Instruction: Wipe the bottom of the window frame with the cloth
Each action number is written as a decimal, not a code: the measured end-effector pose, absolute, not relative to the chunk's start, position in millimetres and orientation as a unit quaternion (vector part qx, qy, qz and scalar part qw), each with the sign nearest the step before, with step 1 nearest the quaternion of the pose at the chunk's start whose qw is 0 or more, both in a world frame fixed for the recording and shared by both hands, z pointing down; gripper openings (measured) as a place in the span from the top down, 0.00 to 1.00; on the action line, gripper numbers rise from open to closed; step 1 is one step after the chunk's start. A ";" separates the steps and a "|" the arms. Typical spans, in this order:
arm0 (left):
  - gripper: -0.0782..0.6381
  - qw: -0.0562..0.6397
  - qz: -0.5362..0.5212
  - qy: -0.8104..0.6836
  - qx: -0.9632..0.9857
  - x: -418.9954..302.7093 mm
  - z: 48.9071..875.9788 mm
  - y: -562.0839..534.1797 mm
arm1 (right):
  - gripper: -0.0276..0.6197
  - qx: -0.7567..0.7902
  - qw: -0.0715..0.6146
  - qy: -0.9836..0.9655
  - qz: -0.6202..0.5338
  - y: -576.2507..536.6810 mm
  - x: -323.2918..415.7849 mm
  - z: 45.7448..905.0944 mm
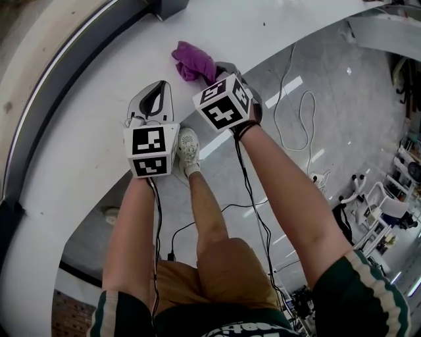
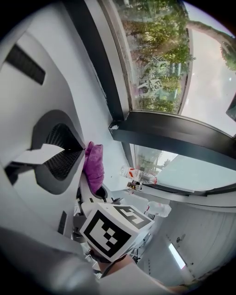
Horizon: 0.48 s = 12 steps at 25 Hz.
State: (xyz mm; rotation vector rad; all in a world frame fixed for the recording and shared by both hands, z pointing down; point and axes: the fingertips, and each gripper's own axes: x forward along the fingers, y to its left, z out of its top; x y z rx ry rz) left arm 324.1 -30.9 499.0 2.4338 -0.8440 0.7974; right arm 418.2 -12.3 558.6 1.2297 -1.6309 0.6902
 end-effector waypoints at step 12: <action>0.88 0.219 0.291 -0.332 0.870 270.8 500.2 -32.6 | 0.82 0.509 0.487 -0.659 0.263 -14.2 388.1 561.3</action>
